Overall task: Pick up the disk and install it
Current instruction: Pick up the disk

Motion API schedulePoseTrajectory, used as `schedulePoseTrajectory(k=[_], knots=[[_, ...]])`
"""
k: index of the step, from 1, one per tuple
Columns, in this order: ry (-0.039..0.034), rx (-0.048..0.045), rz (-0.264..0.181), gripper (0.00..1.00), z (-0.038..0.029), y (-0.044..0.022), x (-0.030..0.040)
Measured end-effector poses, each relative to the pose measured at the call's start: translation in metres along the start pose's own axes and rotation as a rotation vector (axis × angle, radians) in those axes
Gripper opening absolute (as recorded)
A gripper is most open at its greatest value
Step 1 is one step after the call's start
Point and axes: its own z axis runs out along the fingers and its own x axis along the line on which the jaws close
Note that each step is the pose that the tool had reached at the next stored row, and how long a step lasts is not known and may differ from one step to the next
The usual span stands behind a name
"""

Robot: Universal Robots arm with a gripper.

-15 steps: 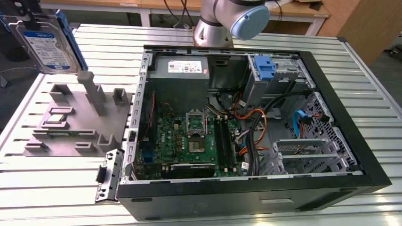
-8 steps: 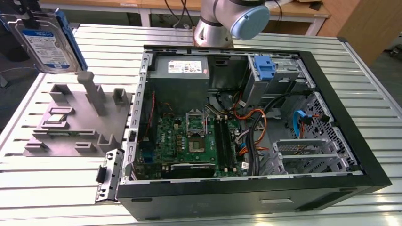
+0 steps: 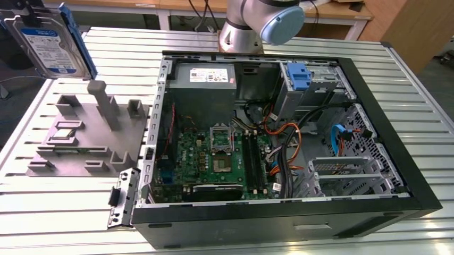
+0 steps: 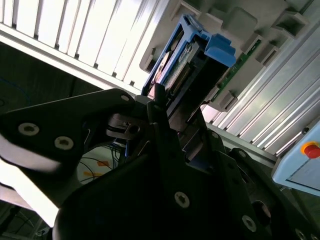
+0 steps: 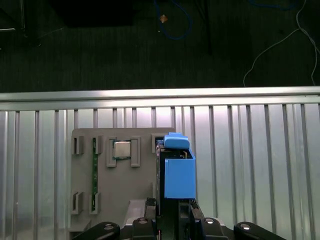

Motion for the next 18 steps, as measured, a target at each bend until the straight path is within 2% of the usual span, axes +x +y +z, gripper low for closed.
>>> schedulePoseTrajectory(k=[3, 11, 18], knots=[[-0.0001, 0.0002, 0.0, 0.35, -0.0025, 0.0002, -0.0001], [0.0, 0.0, 0.0, 0.35, -0.0033, 0.0002, -0.0001], [0.0, 0.0, 0.0, 0.35, -0.0081, 0.0005, -0.0003]])
